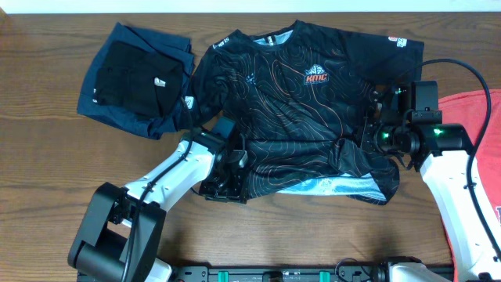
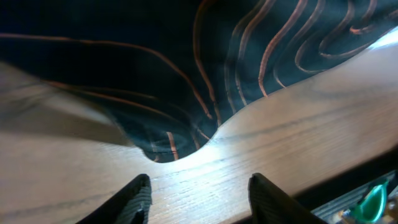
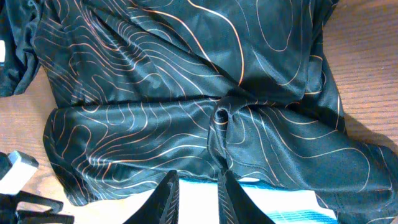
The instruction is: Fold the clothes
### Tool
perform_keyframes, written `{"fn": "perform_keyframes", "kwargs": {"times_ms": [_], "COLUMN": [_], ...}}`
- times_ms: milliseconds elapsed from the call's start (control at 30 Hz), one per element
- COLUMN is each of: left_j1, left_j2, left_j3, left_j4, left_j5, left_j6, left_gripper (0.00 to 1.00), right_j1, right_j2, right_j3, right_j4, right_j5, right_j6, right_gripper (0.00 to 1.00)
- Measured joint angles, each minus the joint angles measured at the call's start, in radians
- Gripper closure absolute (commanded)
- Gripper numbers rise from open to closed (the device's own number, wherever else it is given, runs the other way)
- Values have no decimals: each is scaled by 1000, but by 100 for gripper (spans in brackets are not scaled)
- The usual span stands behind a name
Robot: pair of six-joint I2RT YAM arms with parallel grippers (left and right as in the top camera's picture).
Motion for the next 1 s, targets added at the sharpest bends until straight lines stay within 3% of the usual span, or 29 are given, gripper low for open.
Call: {"fn": "perform_keyframes", "kwargs": {"times_ms": [267, 333, 500, 567, 667, 800, 1000], "left_j1": [0, 0, 0, 0, 6, 59, 208], "left_j2": [5, 20, 59, 60, 60, 59, -25], "left_j3": [-11, -13, -18, -18, -4, 111, 317], "left_j4": [60, 72, 92, 85, -7, -251, -475], "left_j5": [-82, -86, -78, -63, -45, -50, -193], "left_j6": [-19, -24, -29, -24, -22, 6, 20], "left_gripper": [51, 60, 93, 94, 94, 94, 94], "right_j1": [0, 0, 0, 0, 0, 0, -49], "right_j2": [0, 0, 0, 0, 0, 0, 2], "right_j3": [0, 0, 0, 0, 0, 0, 0], "right_j4": [-3, -5, -7, -8, -14, -25, -92], "right_j5": [0, 0, 0, 0, 0, 29, 78], "right_j6": [0, 0, 0, 0, 0, 0, 0], "right_gripper": [80, 81, 81, 81, 81, 80, 78]}}
